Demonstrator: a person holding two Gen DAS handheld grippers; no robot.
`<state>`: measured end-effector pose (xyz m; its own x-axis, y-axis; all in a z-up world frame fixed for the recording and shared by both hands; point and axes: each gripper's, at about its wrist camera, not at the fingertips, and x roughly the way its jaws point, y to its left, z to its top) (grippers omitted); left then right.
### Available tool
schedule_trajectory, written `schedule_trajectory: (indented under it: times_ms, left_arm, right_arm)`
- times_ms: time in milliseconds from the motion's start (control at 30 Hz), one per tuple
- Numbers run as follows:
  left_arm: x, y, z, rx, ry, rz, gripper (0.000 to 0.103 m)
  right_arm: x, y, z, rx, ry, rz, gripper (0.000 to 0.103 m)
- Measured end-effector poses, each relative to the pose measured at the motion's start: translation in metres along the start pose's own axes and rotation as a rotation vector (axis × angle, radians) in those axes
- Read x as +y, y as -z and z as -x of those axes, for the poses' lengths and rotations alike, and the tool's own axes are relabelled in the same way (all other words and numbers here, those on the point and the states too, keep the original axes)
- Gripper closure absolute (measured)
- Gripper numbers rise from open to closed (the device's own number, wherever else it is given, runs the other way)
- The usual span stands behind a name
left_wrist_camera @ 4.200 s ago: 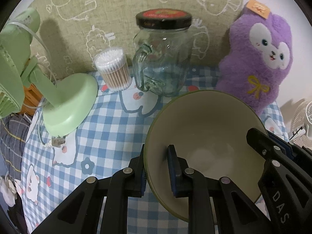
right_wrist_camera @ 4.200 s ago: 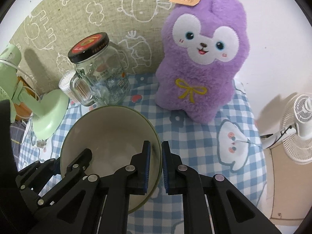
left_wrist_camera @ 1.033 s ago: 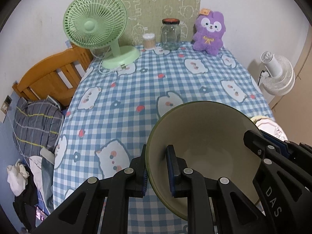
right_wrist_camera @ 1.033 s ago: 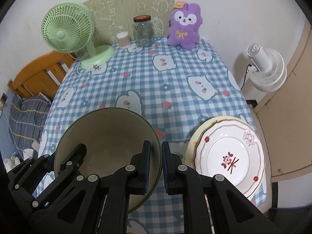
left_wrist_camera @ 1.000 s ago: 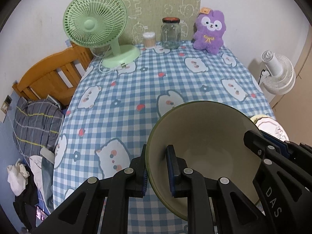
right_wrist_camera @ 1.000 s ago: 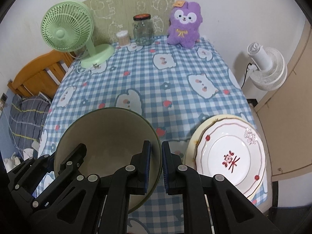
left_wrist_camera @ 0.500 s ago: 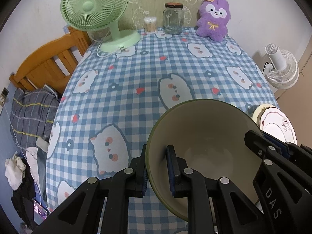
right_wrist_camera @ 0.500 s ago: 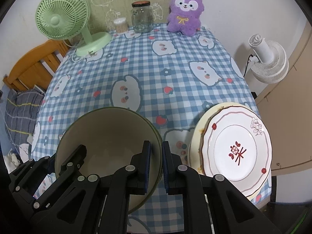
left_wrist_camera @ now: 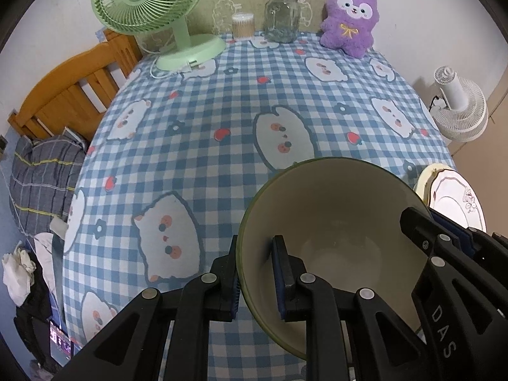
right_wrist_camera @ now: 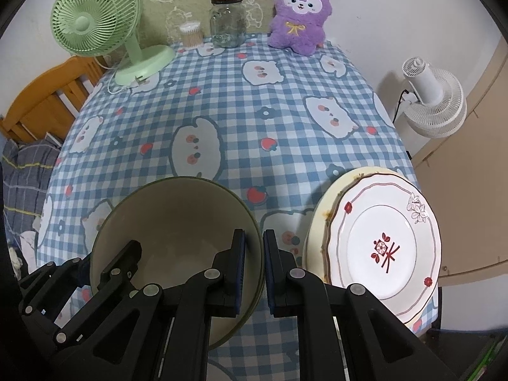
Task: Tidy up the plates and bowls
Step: 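Carry the patterned bowl with both tools toward the nested bowls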
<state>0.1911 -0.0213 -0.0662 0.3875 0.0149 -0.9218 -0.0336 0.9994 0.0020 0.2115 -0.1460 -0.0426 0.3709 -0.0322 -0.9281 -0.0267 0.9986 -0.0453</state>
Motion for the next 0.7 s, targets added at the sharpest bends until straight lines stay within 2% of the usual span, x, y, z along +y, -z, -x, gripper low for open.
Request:
schedule_trajectory:
  times_ms: [300,433,600,633,700]
  left_arm:
    - [-0.002,0.001,-0.002,0.002,0.0,-0.006,0.087]
    - [-0.002,0.001,0.003,-0.01,-0.006,-0.007,0.079]
    - [-0.002,0.002,0.012,-0.027,0.011,-0.014,0.058]
    - [-0.001,0.001,0.014,-0.03,0.015,-0.014,0.055]
    - [0.001,0.002,0.018,-0.036,0.014,-0.012,0.047]
  right_arm:
    - [-0.003,0.002,-0.001,-0.002,-0.006,-0.006,0.089]
    - [-0.005,0.003,0.002,0.0,-0.025,-0.011,0.088]
    - [-0.008,0.003,0.014,-0.004,-0.035,-0.019,0.087]
    - [-0.009,0.003,0.015,-0.002,-0.033,-0.024,0.085]
    - [-0.012,0.003,0.019,-0.005,-0.036,-0.041,0.068]
